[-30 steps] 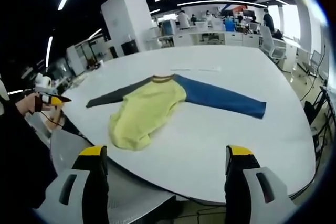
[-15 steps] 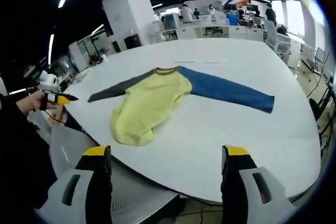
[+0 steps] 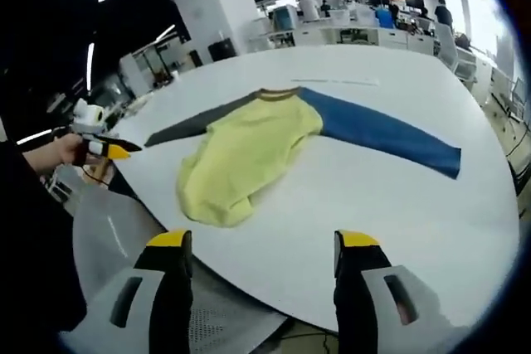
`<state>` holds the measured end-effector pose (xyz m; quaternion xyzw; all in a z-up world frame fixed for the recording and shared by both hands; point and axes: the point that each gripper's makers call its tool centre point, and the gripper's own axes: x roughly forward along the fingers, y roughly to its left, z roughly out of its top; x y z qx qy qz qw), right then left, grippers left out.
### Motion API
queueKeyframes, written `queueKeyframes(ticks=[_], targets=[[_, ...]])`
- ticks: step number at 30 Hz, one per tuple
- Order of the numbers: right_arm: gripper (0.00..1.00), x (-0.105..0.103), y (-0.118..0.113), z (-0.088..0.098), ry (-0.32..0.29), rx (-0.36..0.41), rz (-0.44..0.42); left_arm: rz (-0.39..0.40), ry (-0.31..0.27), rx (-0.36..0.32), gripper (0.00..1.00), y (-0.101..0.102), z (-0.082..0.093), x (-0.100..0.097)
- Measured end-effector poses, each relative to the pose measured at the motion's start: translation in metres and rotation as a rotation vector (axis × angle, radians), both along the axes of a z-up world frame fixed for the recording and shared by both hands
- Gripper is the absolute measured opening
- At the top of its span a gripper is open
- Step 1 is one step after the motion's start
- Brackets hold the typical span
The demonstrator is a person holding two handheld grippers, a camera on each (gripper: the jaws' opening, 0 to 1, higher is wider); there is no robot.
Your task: Fold the garment on the visible template until the final outline fits inside the template.
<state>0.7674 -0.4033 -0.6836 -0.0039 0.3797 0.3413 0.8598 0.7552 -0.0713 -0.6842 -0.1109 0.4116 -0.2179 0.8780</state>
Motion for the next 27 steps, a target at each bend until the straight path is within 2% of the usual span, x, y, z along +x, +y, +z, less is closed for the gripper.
queueKeyframes(ticks=[11,17,21,24,27], targets=[[0.6,0.011,0.02,-0.03,0.028,-0.01,0.079,-0.03,0.019,0.006,0.57,-0.009,-0.031,0.016],[0.53,0.018,0.039,-0.046,0.022,-0.042,0.165,-0.064,0.035,0.031,0.53,-0.016,-0.049,0.025],[0.45,0.02,0.05,-0.059,0.052,-0.051,0.208,-0.081,0.032,0.04,0.5,-0.021,-0.058,0.034],[0.43,0.024,0.055,-0.066,0.054,-0.054,0.225,-0.087,0.04,0.058,0.46,-0.017,-0.072,0.046],[0.4,0.025,0.059,-0.07,0.063,-0.054,0.241,-0.096,0.036,0.062,0.44,-0.018,-0.074,0.053]])
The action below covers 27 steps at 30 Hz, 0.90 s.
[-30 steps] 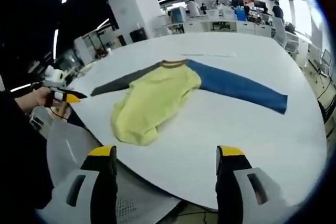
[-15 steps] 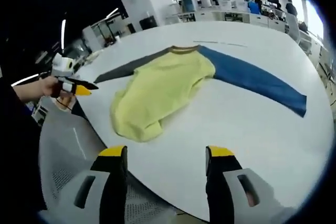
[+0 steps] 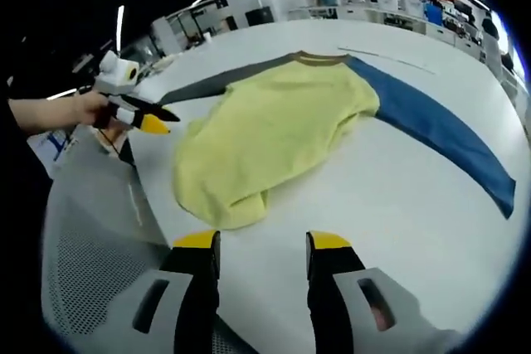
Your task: Fold the garment on the visible template until the final outline fits inside the template.
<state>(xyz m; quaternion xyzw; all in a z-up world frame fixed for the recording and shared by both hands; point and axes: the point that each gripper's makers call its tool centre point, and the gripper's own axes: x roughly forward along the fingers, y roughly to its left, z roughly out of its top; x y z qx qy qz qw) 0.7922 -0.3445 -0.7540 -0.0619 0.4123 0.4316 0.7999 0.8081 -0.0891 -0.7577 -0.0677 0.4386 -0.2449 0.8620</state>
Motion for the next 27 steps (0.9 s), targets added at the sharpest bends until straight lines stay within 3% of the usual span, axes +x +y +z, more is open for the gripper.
queueKeyframes(ticks=[6,16,27], targets=[[0.33,0.0,0.008,-0.005,0.015,0.01,0.028,-0.029,-0.003,-0.001,0.42,-0.004,-0.004,0.007],[0.29,0.005,0.019,-0.011,0.038,0.031,0.053,-0.055,0.003,0.007,0.36,-0.011,-0.014,0.012],[0.23,0.006,0.035,-0.019,0.04,0.024,0.112,-0.076,0.013,0.024,0.26,-0.013,-0.014,0.012]])
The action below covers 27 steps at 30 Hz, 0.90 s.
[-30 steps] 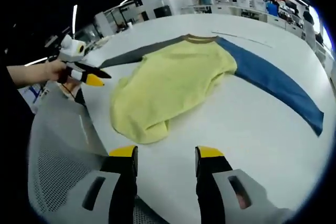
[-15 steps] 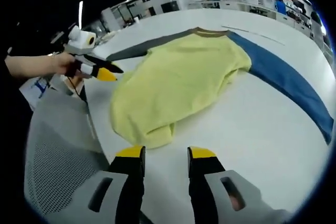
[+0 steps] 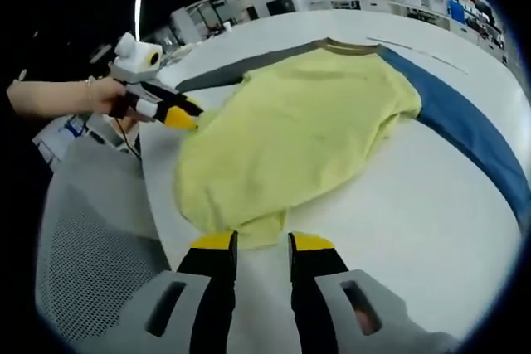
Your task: Fold the garment on the visible template until the final outline fits inside the template.
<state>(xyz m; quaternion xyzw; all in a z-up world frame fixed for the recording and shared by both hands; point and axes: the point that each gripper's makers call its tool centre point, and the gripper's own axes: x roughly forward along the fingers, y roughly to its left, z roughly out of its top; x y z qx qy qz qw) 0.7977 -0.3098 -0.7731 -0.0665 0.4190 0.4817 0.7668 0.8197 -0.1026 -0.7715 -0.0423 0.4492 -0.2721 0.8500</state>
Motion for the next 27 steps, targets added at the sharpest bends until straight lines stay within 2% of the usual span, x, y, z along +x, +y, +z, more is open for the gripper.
queueKeyframes(ticks=[9,16,27], targets=[[0.04,-0.003,0.004,-0.003,-0.024,0.01,0.025,0.008,0.011,0.045,0.11,0.012,-0.005,-0.003],[0.03,-0.004,0.006,0.007,-0.037,0.05,0.007,0.04,0.024,0.055,0.01,0.012,-0.007,-0.004],[0.03,-0.008,-0.001,0.033,-0.053,0.101,-0.032,0.05,0.022,0.08,0.0,0.018,0.005,-0.02]])
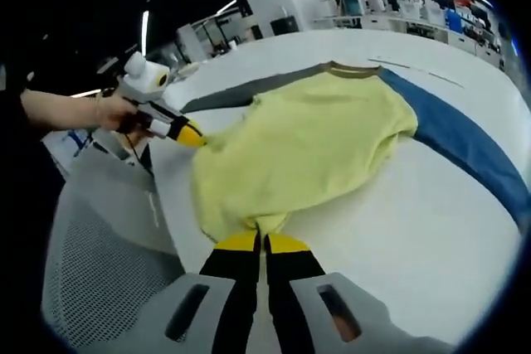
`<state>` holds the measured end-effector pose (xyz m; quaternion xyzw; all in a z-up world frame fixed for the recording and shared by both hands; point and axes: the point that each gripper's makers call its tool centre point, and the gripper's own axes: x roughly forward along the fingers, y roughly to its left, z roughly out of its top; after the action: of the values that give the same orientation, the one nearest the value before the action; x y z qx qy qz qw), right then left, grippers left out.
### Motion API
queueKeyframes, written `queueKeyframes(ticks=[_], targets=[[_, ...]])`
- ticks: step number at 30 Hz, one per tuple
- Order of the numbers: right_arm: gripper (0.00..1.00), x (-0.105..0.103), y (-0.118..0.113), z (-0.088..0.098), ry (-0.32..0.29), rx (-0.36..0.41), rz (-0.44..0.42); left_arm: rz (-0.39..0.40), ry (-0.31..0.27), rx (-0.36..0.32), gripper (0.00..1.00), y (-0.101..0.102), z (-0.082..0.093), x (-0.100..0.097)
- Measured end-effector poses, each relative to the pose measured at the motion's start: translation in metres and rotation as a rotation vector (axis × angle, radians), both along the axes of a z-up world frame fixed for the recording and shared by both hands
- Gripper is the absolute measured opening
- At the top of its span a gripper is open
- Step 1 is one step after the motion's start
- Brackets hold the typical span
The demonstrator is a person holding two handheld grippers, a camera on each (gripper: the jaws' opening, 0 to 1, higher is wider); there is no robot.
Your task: Fold the garment on the visible template until the final outline fits inside the template.
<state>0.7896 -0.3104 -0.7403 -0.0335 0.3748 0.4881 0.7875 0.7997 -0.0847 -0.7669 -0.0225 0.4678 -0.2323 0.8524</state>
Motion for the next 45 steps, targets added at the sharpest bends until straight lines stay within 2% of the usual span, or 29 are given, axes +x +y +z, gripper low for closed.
queueKeyframes(ticks=[7,12,16,24,27,29,32,37,41,45], targets=[[0.03,-0.009,-0.003,0.01,-0.011,0.005,-0.004,0.034,0.013,-0.002,0.0,0.01,0.011,-0.022],[0.03,-0.016,-0.008,0.02,-0.018,0.013,-0.01,0.027,0.007,0.002,0.0,0.012,0.021,-0.033],[0.03,-0.016,-0.011,0.026,-0.028,0.021,-0.024,0.021,0.002,-0.002,0.0,0.011,0.027,-0.035],[0.03,-0.014,-0.015,0.044,-0.061,0.021,-0.039,0.031,-0.024,-0.031,0.0,0.009,0.051,-0.035],[0.03,-0.008,-0.017,0.05,-0.073,0.018,-0.041,0.041,-0.046,-0.05,0.0,0.011,0.063,-0.027],[0.03,0.002,-0.019,0.057,-0.103,0.004,-0.045,0.059,-0.068,-0.068,0.0,0.013,0.073,-0.016],[0.02,0.022,-0.02,0.069,-0.145,-0.009,-0.05,0.078,-0.106,-0.095,0.0,0.014,0.09,0.004],[0.02,0.058,-0.02,0.087,-0.197,-0.042,-0.046,0.091,-0.154,-0.099,0.0,0.014,0.108,0.037],[0.03,0.087,-0.02,0.095,-0.217,-0.063,-0.044,0.105,-0.17,-0.096,0.0,0.014,0.112,0.059],[0.03,0.109,-0.02,0.094,-0.218,-0.083,-0.039,0.111,-0.171,-0.091,0.0,0.014,0.111,0.077]])
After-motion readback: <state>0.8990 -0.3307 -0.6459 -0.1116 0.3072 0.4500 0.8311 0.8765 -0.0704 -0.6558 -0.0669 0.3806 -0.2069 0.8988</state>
